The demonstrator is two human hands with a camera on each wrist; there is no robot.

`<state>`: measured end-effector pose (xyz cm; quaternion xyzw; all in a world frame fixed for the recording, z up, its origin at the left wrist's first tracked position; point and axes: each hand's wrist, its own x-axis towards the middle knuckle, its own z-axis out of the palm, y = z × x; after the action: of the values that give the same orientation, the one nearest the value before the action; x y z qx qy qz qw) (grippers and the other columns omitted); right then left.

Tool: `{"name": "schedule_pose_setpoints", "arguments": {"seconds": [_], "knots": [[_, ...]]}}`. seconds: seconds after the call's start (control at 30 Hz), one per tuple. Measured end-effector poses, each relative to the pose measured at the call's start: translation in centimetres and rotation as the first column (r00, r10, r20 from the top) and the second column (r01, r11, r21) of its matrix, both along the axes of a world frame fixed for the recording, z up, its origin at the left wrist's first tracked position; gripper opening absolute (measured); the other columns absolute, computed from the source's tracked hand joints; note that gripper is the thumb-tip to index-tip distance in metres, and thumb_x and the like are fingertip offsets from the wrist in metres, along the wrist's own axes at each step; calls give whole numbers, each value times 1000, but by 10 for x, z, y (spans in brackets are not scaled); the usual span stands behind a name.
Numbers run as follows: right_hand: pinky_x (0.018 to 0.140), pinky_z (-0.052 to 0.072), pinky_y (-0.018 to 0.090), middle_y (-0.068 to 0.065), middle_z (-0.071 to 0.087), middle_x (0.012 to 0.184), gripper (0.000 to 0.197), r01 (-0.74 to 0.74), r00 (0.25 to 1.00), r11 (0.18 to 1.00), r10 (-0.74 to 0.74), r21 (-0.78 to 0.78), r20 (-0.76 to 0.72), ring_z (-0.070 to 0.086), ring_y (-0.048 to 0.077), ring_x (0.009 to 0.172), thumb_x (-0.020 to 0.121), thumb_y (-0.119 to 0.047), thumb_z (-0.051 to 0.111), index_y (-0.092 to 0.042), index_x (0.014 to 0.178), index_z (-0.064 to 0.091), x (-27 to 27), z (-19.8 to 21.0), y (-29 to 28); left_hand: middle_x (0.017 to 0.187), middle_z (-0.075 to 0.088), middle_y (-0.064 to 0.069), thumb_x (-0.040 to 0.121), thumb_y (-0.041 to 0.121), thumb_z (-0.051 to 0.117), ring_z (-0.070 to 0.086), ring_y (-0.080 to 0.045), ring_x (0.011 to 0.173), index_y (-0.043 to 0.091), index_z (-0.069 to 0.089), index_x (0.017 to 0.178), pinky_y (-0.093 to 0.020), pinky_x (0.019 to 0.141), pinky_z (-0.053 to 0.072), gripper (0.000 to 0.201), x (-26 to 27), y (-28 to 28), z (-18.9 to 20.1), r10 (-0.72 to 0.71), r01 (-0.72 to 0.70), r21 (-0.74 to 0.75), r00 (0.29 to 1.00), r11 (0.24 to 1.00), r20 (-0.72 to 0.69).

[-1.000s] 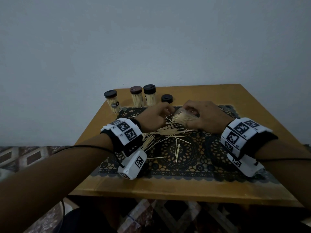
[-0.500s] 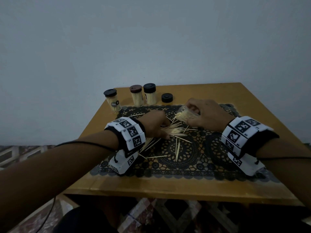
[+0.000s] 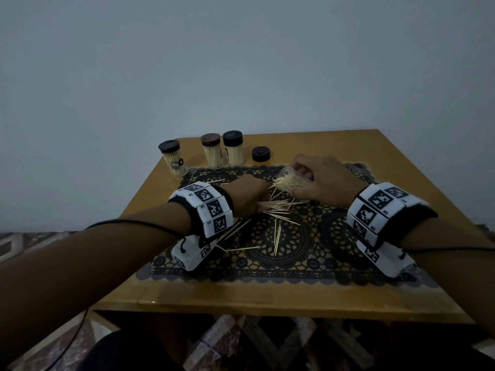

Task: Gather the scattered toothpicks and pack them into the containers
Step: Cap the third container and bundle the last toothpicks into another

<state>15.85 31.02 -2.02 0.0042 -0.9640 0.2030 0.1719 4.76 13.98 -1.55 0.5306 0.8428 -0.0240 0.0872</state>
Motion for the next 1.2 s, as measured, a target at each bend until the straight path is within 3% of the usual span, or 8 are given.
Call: {"name": "schedule_pose_setpoints", "arguments": {"seconds": [0.17,0.27,0.4,0.73,0.93,1.07,1.13,1.2], "knots": [[64,47,22,-3,61,94,39,-5,1000,1000,5,-16,4,60,16,83,76,-27,80,-11,106,63,-1,0,1,110,61,-11,92,18,61,56,-27,101,6,58,111,-28,73,37,23,0,-3,-2,19,-20,-9,999,1000,-42],[66,47,23,-1,61,96,41,1,1000,1000,-1,-2,24,58,16,84,76,-28,79,-11,108,62,-1,0,1,109,61,-13,93,18,59,56,-29,101,6,58,107,-32,76,39,19,0,-7,-5,-29,29,1,993,1000,-113],[68,50,31,4,65,99,43,14,999,999,-16,34,46,60,21,85,75,-30,79,-12,110,61,-1,0,1,113,58,-15,96,19,52,53,-30,101,4,50,113,-34,78,39,22,0,-10,-9,-59,56,-27,989,998,-135],[63,44,29,6,65,96,42,26,998,997,-30,75,58,58,22,80,76,-31,78,-11,108,61,-1,1,-1,116,50,-17,98,18,41,46,-30,102,3,39,122,-35,82,35,28,4,-13,-10,-125,101,-122,968,987,-216],[61,43,28,7,65,96,42,32,998,997,-36,75,60,58,22,79,76,-30,79,-11,108,61,-1,1,-1,98,57,-20,101,18,42,45,-29,76,4,34,118,-37,71,31,24,-3,-17,1,-53,38,-92,985,995,-166],[63,41,26,6,65,98,43,33,997,996,-39,85,69,58,21,81,76,-31,78,-11,111,61,-1,2,0,111,57,-23,97,6,42,55,-36,90,2,31,123,-46,78,47,28,-11,-21,9,14,-15,-42,1000,999,-24],[63,41,26,5,65,99,44,29,997,996,-35,83,74,58,21,81,76,-31,78,-12,111,61,-1,2,-1,117,55,-25,94,2,42,56,-36,100,0,29,123,-49,87,49,31,-16,-23,11,29,-29,-1,999,1000,42],[62,39,26,5,64,98,42,25,997,997,-30,72,77,57,20,80,76,-30,79,-12,111,61,-1,2,-1,116,54,-24,94,0,42,53,-30,95,-1,30,122,-46,86,48,31,-20,-23,12,45,-48,35,996,998,71]]}}
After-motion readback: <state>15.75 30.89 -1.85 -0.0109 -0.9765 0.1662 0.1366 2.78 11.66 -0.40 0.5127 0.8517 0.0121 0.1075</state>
